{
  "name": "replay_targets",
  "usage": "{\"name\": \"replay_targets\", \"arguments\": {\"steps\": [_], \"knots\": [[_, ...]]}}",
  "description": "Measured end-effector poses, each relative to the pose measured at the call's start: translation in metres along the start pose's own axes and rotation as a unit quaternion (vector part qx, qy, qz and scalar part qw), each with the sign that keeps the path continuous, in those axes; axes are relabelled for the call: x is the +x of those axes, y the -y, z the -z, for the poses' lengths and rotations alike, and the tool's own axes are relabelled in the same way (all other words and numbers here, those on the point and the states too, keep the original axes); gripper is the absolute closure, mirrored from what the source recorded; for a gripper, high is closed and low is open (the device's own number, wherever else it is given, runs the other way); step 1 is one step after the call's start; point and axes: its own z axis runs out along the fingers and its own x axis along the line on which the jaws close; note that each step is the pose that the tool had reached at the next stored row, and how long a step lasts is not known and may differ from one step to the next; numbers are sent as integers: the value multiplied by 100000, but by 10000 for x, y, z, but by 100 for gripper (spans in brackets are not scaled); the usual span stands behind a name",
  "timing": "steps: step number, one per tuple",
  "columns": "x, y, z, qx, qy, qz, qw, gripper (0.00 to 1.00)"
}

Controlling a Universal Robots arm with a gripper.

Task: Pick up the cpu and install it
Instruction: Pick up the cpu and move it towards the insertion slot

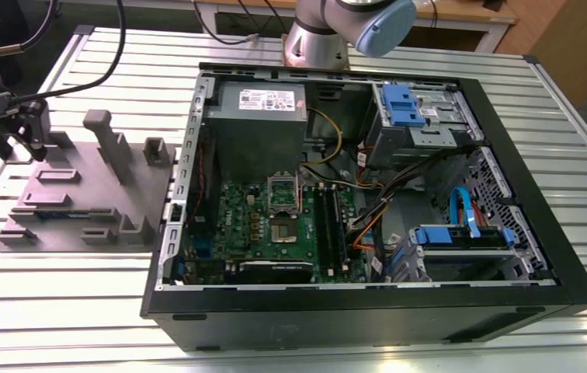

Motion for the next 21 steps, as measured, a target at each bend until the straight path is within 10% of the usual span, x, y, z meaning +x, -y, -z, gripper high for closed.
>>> {"name": "replay_targets", "arguments": {"steps": [21], "knots": [[0, -3, 54, 0, 5, 0, 100000, 53]]}}
